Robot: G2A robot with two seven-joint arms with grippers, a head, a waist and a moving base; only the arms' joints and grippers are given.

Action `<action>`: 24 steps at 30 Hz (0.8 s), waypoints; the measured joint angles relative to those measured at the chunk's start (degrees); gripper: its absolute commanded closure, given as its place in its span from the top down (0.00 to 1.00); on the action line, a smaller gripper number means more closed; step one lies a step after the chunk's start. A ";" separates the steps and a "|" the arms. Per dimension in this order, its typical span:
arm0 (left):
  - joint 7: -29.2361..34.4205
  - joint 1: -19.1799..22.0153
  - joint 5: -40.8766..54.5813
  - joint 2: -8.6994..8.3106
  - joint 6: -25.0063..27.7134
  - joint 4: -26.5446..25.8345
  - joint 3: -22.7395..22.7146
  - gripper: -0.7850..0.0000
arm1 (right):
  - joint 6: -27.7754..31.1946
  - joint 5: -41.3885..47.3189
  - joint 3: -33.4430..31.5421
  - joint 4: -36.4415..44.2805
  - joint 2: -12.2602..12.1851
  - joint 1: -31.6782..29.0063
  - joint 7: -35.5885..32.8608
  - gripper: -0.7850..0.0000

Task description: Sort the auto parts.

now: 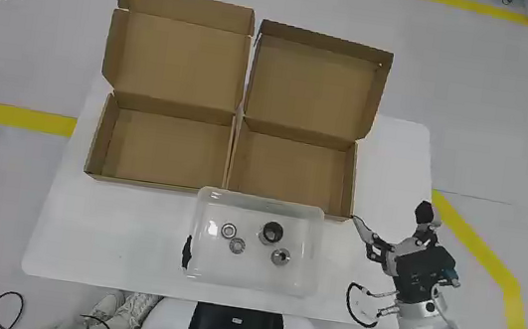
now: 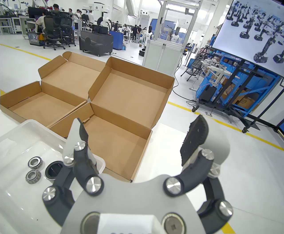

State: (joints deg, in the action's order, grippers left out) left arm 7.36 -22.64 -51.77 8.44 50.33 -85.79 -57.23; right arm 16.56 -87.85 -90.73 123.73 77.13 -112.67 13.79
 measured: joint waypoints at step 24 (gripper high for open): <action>0.00 0.00 0.00 0.00 0.00 0.00 0.00 1.00 | 6.15 -0.85 4.16 -4.47 -0.61 6.00 -6.73 1.00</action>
State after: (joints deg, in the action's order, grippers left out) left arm 7.36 -22.64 -51.77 8.44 50.33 -85.79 -57.23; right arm 22.70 -88.69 -86.57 119.26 76.52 -106.67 7.05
